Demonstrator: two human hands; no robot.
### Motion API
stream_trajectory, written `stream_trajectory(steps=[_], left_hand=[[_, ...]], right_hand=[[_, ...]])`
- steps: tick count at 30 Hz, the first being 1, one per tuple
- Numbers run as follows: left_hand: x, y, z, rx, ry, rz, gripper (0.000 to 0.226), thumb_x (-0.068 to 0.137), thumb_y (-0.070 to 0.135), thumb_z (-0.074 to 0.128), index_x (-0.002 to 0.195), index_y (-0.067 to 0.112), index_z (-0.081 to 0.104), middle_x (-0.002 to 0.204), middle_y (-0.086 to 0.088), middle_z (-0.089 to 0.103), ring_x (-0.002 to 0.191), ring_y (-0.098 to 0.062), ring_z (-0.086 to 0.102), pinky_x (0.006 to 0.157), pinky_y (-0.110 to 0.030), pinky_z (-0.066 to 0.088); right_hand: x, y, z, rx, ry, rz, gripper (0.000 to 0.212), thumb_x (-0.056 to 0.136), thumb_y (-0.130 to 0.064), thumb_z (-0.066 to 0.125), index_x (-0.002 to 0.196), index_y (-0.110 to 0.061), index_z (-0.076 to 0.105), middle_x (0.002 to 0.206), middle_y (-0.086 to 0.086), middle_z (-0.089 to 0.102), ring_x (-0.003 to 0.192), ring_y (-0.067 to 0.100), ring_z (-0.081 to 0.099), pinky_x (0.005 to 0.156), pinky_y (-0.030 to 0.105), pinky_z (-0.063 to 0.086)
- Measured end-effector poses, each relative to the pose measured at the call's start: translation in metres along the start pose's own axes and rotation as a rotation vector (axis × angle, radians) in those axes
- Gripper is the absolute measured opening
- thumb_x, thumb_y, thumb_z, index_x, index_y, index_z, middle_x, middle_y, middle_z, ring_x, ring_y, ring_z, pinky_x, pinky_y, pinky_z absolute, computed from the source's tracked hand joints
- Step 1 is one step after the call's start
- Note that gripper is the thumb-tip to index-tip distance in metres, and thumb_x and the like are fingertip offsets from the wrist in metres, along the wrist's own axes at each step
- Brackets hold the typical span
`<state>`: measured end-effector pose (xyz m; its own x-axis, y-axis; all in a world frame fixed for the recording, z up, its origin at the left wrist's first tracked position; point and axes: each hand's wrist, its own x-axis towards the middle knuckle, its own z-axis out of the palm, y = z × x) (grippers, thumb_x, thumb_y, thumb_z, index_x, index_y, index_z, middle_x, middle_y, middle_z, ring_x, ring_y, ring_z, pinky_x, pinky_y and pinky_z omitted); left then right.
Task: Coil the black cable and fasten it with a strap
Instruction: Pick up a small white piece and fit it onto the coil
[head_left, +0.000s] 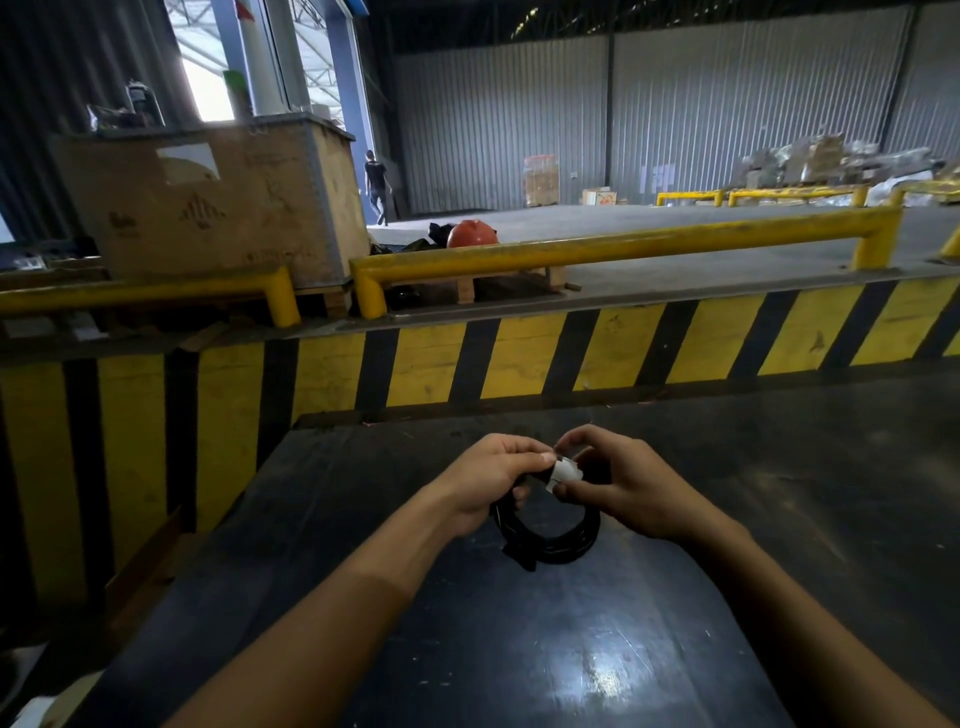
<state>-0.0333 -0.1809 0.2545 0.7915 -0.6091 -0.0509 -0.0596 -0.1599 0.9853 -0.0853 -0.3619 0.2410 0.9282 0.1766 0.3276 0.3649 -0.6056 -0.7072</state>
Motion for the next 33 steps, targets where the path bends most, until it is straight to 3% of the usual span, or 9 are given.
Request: stream_trajectory(steps=[6, 9, 11, 15, 18, 21, 27, 31, 33], left_hand=[[0.003, 0.004, -0.002, -0.043, 0.009, -0.002, 0.023, 0.088, 0.013, 0.06, 0.109, 0.004, 0.061, 0.091, -0.009, 0.062, 0.051, -0.008, 0.046, 0.05, -0.02, 0.038], [0.003, 0.006, -0.006, -0.117, -0.016, 0.031, 0.022, 0.087, 0.015, 0.062, 0.108, 0.007, 0.063, 0.094, -0.009, 0.065, 0.061, -0.009, 0.057, 0.057, -0.022, 0.048], [0.003, 0.004, -0.013, -0.239, -0.04, 0.05, 0.028, 0.086, 0.018, 0.063, 0.112, 0.008, 0.063, 0.099, -0.009, 0.068, 0.078, -0.013, 0.065, 0.07, -0.026, 0.054], [-0.003, -0.019, -0.022, -0.502, -0.233, 0.019, 0.047, 0.078, 0.027, 0.069, 0.121, 0.011, 0.06, 0.113, -0.011, 0.065, 0.105, -0.025, 0.059, 0.095, -0.048, 0.045], [-0.008, -0.038, -0.021, -0.646, -0.337, 0.024, 0.061, 0.069, 0.021, 0.079, 0.126, 0.011, 0.059, 0.123, -0.013, 0.063, 0.114, -0.028, 0.058, 0.1, -0.056, 0.038], [-0.008, -0.044, -0.015, -0.721, -0.299, 0.043, 0.059, 0.068, 0.006, 0.076, 0.124, 0.007, 0.058, 0.118, -0.014, 0.066, 0.109, -0.029, 0.062, 0.097, -0.053, 0.043], [0.003, -0.049, 0.0, -0.683, 0.009, 0.034, 0.027, 0.077, 0.001, 0.061, 0.103, 0.006, 0.061, 0.085, -0.008, 0.071, 0.082, -0.02, 0.069, 0.075, -0.033, 0.059], [0.011, -0.058, 0.001, -0.508, 0.142, -0.081, 0.017, 0.082, -0.003, 0.062, 0.098, 0.003, 0.062, 0.092, -0.011, 0.067, 0.085, -0.023, 0.068, 0.081, -0.038, 0.056], [0.017, -0.069, 0.003, -0.326, 0.24, -0.148, 0.023, 0.082, -0.004, 0.064, 0.105, -0.002, 0.062, 0.096, -0.014, 0.067, 0.09, -0.025, 0.068, 0.075, -0.031, 0.059]], right_hand=[[0.0, 0.003, 0.005, 0.096, 0.101, -0.023, 0.025, 0.078, -0.018, 0.075, 0.092, -0.029, 0.058, 0.078, 0.0, 0.071, 0.07, 0.008, 0.069, 0.059, 0.024, 0.055], [0.001, 0.005, 0.003, 0.203, 0.133, 0.0, 0.027, 0.075, -0.015, 0.077, 0.092, -0.025, 0.059, 0.078, 0.004, 0.071, 0.069, 0.011, 0.07, 0.058, 0.022, 0.054], [0.002, 0.007, 0.001, 0.378, 0.197, 0.077, 0.03, 0.074, -0.013, 0.077, 0.097, -0.02, 0.06, 0.086, 0.009, 0.07, 0.071, 0.014, 0.07, 0.06, 0.022, 0.055], [0.003, 0.014, -0.001, 0.847, 0.252, 0.285, 0.034, 0.072, -0.009, 0.075, 0.103, -0.005, 0.063, 0.086, 0.011, 0.072, 0.065, 0.013, 0.068, 0.057, 0.021, 0.055], [0.002, 0.023, 0.003, 0.968, 0.227, 0.357, 0.025, 0.079, -0.01, 0.069, 0.103, -0.003, 0.066, 0.073, 0.003, 0.072, 0.061, 0.009, 0.065, 0.056, 0.02, 0.055], [0.002, 0.032, 0.01, 1.058, 0.234, 0.401, 0.017, 0.083, -0.007, 0.065, 0.1, -0.003, 0.067, 0.07, 0.002, 0.071, 0.06, 0.008, 0.065, 0.055, 0.019, 0.055], [0.004, 0.041, 0.028, 0.927, 0.295, 0.42, 0.012, 0.083, -0.01, 0.067, 0.095, -0.008, 0.069, 0.077, 0.002, 0.074, 0.067, 0.01, 0.07, 0.058, 0.021, 0.055], [0.001, 0.047, 0.038, 0.559, 0.381, 0.339, 0.015, 0.08, -0.013, 0.072, 0.094, -0.013, 0.066, 0.085, 0.009, 0.071, 0.077, 0.02, 0.071, 0.065, 0.027, 0.058], [-0.001, 0.051, 0.048, 0.394, 0.349, 0.322, 0.016, 0.079, -0.014, 0.073, 0.092, -0.016, 0.064, 0.085, 0.013, 0.07, 0.079, 0.028, 0.069, 0.069, 0.038, 0.058]])
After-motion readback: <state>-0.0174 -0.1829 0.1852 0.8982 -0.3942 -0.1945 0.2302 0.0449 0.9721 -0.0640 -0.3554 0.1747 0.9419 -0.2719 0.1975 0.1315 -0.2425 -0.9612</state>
